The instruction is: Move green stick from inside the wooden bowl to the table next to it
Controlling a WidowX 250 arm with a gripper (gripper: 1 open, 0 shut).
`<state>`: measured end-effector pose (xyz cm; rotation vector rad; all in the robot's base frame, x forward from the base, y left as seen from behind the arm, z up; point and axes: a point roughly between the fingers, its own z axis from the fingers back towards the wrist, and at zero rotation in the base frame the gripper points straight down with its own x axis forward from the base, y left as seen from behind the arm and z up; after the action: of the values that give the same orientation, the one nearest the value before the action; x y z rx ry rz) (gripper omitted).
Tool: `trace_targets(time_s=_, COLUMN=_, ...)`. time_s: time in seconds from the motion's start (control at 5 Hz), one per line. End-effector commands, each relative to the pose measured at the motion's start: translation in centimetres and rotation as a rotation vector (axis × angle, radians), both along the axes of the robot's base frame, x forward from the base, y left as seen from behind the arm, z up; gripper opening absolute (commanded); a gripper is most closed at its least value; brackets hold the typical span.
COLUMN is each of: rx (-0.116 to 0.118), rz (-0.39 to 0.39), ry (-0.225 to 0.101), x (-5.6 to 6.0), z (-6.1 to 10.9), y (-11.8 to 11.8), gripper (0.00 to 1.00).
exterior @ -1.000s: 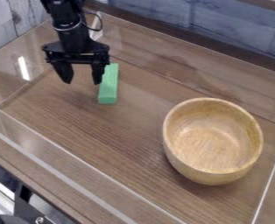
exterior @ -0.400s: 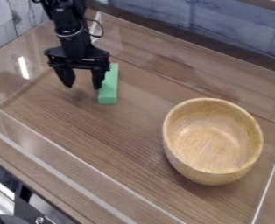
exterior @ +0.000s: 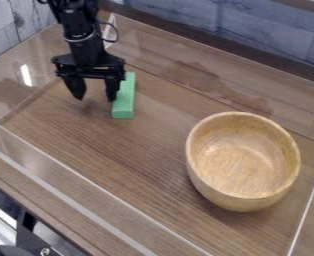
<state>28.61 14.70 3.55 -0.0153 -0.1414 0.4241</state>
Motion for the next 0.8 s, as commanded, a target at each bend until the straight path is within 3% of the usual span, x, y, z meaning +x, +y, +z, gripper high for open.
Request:
trace_targets(time_s=0.0, rx=0.011, rz=-0.016, ry=-0.039, x=0.5, z=0.7, y=0.3, gripper=1.00)
trace_targets(time_s=0.2, rx=0.003, rz=-0.053, ry=-0.036, x=0.5, z=0.2, y=-0.3, gripper=1.00)
trace_targets(time_s=0.6, rx=-0.023, rz=-0.108, ry=-0.040, x=0.5, z=2.9, y=1.3, gripper=1.00)
